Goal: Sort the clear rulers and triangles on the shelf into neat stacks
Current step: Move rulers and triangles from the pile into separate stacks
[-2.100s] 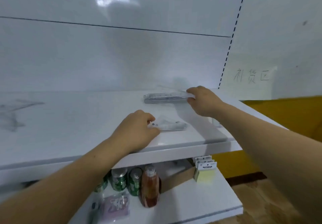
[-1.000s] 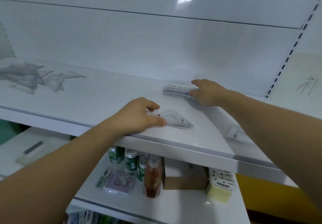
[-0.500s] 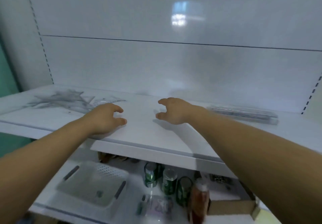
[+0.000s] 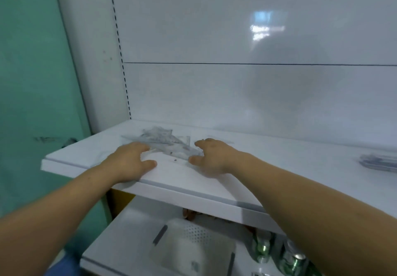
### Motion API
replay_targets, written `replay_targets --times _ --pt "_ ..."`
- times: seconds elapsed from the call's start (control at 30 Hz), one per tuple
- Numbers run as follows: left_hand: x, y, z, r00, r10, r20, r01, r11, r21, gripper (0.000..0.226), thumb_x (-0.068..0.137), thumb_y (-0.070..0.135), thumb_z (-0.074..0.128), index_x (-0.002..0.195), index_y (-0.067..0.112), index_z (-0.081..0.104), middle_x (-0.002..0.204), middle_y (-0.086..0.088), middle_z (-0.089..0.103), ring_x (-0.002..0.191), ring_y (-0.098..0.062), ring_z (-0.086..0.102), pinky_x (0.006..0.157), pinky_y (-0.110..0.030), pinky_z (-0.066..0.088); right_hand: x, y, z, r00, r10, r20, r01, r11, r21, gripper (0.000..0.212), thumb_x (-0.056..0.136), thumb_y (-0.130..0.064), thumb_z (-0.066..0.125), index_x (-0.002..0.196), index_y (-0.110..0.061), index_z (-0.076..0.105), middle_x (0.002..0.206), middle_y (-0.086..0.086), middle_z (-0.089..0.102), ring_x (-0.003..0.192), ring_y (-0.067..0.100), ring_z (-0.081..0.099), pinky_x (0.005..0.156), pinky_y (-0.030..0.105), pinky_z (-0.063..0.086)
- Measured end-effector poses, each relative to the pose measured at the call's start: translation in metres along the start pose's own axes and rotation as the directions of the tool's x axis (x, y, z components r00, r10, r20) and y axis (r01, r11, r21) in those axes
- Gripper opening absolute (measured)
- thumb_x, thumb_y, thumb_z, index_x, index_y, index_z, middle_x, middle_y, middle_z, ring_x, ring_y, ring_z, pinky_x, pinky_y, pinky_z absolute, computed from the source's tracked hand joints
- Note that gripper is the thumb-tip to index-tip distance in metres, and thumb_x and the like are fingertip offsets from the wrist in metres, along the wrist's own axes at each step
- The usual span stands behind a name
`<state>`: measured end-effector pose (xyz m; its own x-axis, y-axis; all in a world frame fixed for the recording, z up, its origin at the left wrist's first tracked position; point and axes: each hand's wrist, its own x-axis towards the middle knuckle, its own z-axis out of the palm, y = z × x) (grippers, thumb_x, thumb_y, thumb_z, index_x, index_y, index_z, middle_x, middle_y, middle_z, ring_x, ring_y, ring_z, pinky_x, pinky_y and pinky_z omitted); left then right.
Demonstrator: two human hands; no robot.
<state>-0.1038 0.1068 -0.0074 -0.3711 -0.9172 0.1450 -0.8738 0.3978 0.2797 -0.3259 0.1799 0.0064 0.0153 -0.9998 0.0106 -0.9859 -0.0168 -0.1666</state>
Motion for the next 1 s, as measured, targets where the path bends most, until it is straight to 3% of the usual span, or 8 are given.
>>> replay_targets --times 0.13,0.27,0.37,0.43,0.57,0.73,0.83,1.0 --pt "0.03 -0.034 -0.005 0.999 -0.042 0.016 0.041 0.999 0.027 0.07 0.083 0.057 0.056 0.143 0.025 0.036 0.151 -0.001 0.033 0.136 -0.023 0.033 0.112 -0.038 0.029 0.042 -0.02 0.007 1.0 -0.01 0.023 0.011 0.999 -0.032 0.07 0.091 -0.062 0.036 0.145 -0.018 0.028 0.146 0.01 0.035 0.132 0.03 0.036 0.107 0.042 0.033" --pt "0.065 -0.053 -0.004 0.998 -0.01 0.064 0.007 0.999 0.04 0.081 0.083 0.061 0.054 0.148 0.022 0.026 0.156 -0.003 0.022 0.142 -0.021 0.021 0.116 -0.033 0.019 0.091 -0.032 0.006 0.999 -0.018 0.039 0.018 1.0 0.007 0.073 0.087 -0.066 0.041 0.141 -0.018 0.034 0.143 0.009 0.038 0.131 0.029 0.039 0.106 0.041 0.035" --pt "0.093 -0.062 -0.005 0.995 0.01 0.102 -0.012 1.0 0.025 0.086 0.085 0.06 0.053 0.151 0.019 0.016 0.159 -0.002 0.008 0.146 -0.018 0.01 0.116 -0.03 0.011 0.13 -0.039 -0.001 0.996 -0.041 0.084 0.042 0.999 -0.017 0.075 0.088 -0.059 0.05 0.145 -0.014 0.032 0.15 0.009 0.034 0.134 0.027 0.036 0.106 0.033 0.033" --pt "0.108 -0.072 -0.006 0.989 0.009 0.151 -0.015 0.999 0.038 0.088 0.084 0.06 0.053 0.151 0.02 0.013 0.159 -0.001 0.005 0.146 -0.018 0.009 0.117 -0.03 0.01 0.154 -0.042 -0.007 0.993 -0.027 0.117 0.034 0.997 -0.062 0.073 0.087 -0.057 0.054 0.14 -0.008 0.041 0.146 0.012 0.04 0.13 0.029 0.041 0.106 0.037 0.036" --pt "0.134 -0.095 -0.019 0.972 0.008 0.236 -0.029 0.996 0.085 0.08 0.078 0.062 0.06 0.144 0.025 0.034 0.148 0.0 0.036 0.135 -0.02 0.033 0.11 -0.033 0.029 0.186 -0.045 -0.018 0.981 0.014 0.195 -0.009 1.0 -0.022 0.072 0.08 -0.053 0.065 0.127 0.002 0.055 0.133 0.018 0.054 0.121 0.032 0.053 0.1 0.042 0.043" --pt "0.15 -0.11 -0.028 0.969 0.095 0.229 -0.107 0.993 0.04 0.054 0.076 0.053 0.069 0.122 0.027 0.057 0.112 0.009 0.055 0.099 -0.011 0.052 0.081 -0.021 0.041 0.191 -0.047 -0.019 0.974 0.07 0.213 -0.093 0.991 0.1 0.077 0.077 -0.048 0.071 0.137 -0.006 0.044 0.114 0.009 0.064 0.112 0.024 0.057 0.093 0.035 0.042" --pt "0.157 -0.121 -0.025 0.968 0.176 0.181 -0.171 0.984 -0.039 0.037 0.073 0.053 0.071 0.102 0.032 0.06 0.097 0.013 0.056 0.078 -0.002 0.052 0.062 -0.016 0.037 0.185 -0.05 -0.017 0.981 0.114 0.155 -0.133 0.984 0.12 0.077 0.076 -0.051 0.072 0.139 -0.018 0.041 0.13 0.003 0.052 0.106 0.019 0.048 0.093 0.032 0.039" --pt "0.157 -0.135 -0.022 0.938 0.331 0.105 -0.319 0.941 -0.115 0.031 0.076 0.05 0.07 0.1 0.032 0.062 0.101 0.013 0.059 0.083 -0.002 0.053 0.068 -0.019 0.039 0.169 -0.062 -0.007 0.964 0.265 0.006 -0.262 0.952 0.159 0.064 0.081 -0.043 0.069 0.137 -0.024 0.043 0.129 0.001 0.05 0.104 0.019 0.051 0.092 0.029 0.04"
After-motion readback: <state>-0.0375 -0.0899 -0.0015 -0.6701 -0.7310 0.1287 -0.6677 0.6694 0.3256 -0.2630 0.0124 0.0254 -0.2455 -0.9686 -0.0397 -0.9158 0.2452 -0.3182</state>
